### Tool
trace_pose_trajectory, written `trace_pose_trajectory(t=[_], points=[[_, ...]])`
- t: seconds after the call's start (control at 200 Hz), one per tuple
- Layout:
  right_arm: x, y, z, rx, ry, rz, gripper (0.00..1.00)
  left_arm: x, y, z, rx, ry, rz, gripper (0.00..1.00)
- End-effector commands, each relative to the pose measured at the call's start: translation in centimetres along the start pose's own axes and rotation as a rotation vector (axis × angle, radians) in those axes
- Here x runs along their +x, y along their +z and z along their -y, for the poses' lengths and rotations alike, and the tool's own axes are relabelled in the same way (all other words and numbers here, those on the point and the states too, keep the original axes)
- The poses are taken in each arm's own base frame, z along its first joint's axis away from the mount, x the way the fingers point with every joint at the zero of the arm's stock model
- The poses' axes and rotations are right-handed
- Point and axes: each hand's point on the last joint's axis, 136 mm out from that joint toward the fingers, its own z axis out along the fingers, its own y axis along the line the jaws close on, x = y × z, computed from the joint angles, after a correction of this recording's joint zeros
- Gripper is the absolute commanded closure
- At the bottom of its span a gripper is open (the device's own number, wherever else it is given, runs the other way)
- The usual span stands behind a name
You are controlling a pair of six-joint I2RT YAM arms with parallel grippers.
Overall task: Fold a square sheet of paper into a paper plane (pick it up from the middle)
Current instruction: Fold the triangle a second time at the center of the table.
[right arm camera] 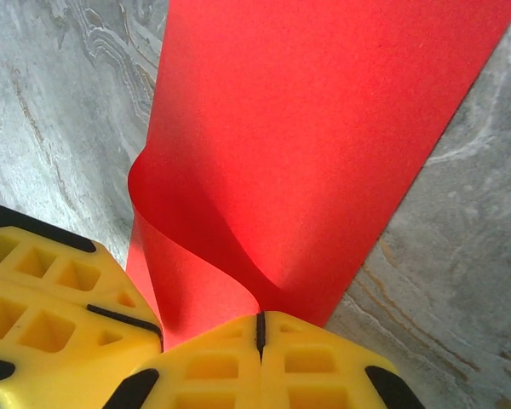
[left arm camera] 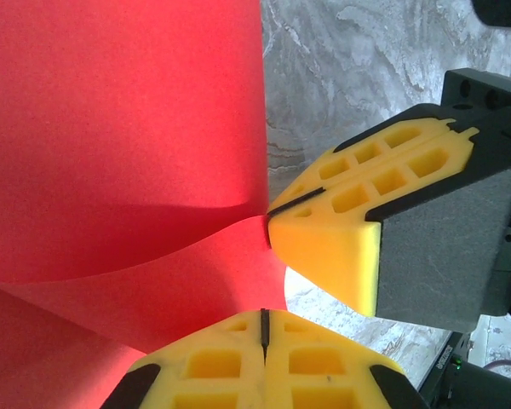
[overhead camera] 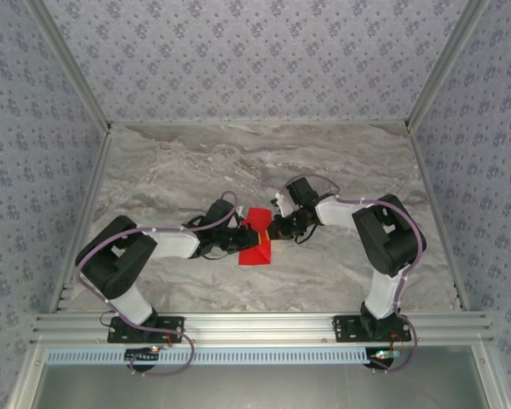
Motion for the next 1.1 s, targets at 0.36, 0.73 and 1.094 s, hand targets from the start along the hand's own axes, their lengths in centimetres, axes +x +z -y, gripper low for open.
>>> trace_pose_trajectory(t=[0.36,0.73,1.094], points=[[-0.3,0.3,1.1,0.039,0.006,-0.016,0.98,-0.3,0.6,0.7,0.019,0.017,-0.006,0.97],[-0.1,0.5,1.3,0.047,0.014,-0.024,0.98,0.0,0.8,0.1,0.002,0.009,-0.017,0.97],[0.0,0.5,1.7,0.058,0.022,-0.03,0.98,0.1,1.1,-0.3,-0.008,0.004,-0.023,0.97]])
